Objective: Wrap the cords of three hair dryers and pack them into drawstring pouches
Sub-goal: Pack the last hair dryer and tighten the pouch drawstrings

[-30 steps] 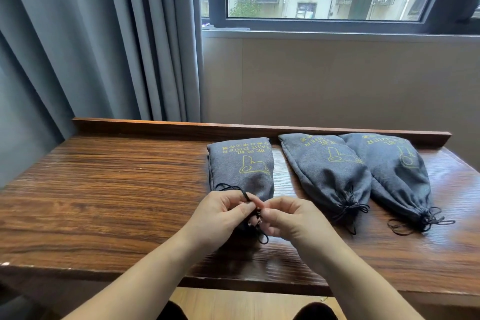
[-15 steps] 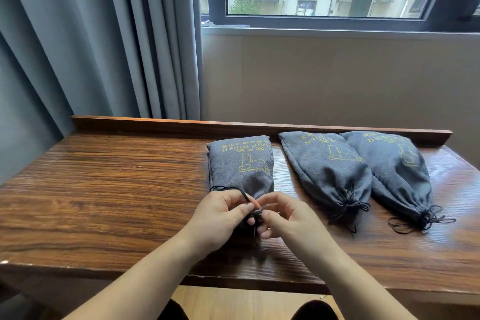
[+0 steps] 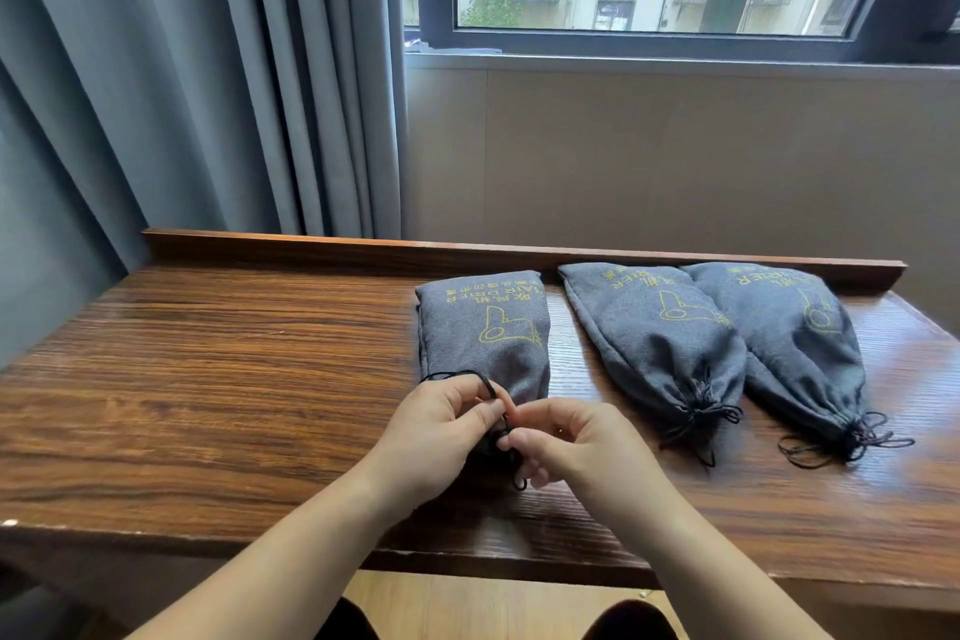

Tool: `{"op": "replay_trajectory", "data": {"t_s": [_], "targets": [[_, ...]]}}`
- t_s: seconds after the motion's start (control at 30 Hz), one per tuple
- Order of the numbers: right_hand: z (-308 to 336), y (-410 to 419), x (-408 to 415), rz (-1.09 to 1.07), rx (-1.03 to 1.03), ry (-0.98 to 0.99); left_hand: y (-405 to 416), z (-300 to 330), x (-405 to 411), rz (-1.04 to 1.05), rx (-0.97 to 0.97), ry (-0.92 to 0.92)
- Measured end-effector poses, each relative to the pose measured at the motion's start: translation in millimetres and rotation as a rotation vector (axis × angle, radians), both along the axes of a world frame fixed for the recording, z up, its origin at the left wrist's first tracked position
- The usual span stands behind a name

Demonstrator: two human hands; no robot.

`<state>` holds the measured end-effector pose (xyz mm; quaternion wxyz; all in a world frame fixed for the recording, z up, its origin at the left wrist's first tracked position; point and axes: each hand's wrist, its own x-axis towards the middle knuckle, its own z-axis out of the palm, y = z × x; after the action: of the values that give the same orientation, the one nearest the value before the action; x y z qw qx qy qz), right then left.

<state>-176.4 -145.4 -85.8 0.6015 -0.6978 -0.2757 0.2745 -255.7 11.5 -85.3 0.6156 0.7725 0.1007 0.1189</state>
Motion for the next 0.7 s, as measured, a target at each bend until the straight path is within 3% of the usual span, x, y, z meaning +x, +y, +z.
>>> {"op": "replay_trajectory", "data": {"t_s": [0.13, 0.27, 0.37, 0.47, 0.6, 0.7], "targets": [[0, 0, 0, -0.039, -0.021, -0.065, -3, 2, 0, 0.02, -0.006, -0.002], [0, -2, 1, -0.05, 0.026, 0.075, 0, 5, -6, -0.031, -0.12, 0.024], [-3, -1, 0, -0.04, 0.065, 0.201, 2, 6, -10, -0.017, 0.207, 0.002], [-2, 0, -1, -0.026, 0.081, 0.232, -3, 6, -14, 0.114, 0.617, -0.163], [2, -1, 0, -0.011, 0.05, 0.158, -6, 2, -14, 0.102, 0.817, -0.333], [3, -3, 0, -0.017, -0.009, 0.041, -4, -1, -13, 0.066, 0.889, -0.346]]}}
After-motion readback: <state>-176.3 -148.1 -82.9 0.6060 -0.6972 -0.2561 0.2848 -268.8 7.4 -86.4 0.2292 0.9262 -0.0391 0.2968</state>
